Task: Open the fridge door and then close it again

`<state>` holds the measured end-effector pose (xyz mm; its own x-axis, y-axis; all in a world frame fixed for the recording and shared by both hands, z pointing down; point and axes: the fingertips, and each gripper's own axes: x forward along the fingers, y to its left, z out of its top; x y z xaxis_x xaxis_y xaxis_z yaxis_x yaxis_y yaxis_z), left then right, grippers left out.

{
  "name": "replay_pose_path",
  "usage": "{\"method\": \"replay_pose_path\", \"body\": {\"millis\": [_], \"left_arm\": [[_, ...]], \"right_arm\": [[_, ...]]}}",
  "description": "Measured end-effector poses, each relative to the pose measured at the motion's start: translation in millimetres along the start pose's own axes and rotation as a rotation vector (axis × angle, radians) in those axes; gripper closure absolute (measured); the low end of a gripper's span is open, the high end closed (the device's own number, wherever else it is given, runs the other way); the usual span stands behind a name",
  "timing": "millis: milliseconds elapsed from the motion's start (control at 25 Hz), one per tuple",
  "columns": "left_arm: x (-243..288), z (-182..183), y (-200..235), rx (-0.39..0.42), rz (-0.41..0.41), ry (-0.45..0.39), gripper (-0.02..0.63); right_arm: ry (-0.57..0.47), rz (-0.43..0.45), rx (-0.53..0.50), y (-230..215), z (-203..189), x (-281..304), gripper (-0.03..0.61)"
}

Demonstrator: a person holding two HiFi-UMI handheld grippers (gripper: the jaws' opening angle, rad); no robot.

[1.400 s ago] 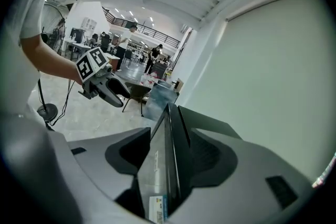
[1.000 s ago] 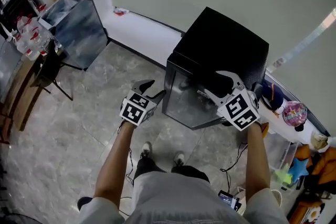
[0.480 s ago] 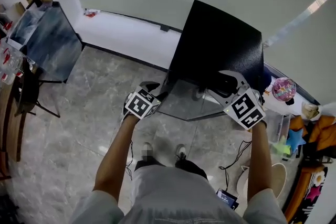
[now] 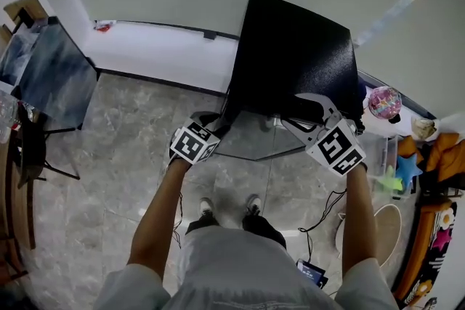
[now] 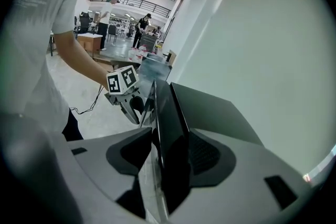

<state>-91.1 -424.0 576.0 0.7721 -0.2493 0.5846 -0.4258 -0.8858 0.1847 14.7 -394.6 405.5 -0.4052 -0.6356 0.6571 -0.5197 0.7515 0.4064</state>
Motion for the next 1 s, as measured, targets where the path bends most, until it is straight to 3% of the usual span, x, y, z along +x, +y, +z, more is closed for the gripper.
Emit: {"method": "replay_pose_path", "body": {"millis": [160, 280, 520, 720, 1000], "left_arm": [[2.5, -2.5, -3.9, 0.009, -0.016, 0.016, 0.479], [5.6, -3.3, -3.1, 0.027, -0.003, 0.024, 0.480], [6.8, -2.0, -1.7, -0.015, 0.009, -0.006, 0.489], [5.4, -2.3, -4.8, -0.028, -0.008, 0.004, 0.497], [1.9, -6.1, -3.9, -0.056, 0.064, -0.041, 0.502]], "right_arm": [[-0.004, -0.002, -0.004, 0.1, -2.4, -1.3, 0.361], [-0.007, -0.006, -0.013, 0.5, -1.9, -0.5, 0.362], [0.034, 0.037, -0.029, 0.2, -3.6, 2.0, 0.379], [0.030, 0.019, -0.046, 2.5, -4.4, -0.7, 0.379], [0.029, 0.015, -0.067, 4.7, -1.9, 0.3, 0.380]]}}
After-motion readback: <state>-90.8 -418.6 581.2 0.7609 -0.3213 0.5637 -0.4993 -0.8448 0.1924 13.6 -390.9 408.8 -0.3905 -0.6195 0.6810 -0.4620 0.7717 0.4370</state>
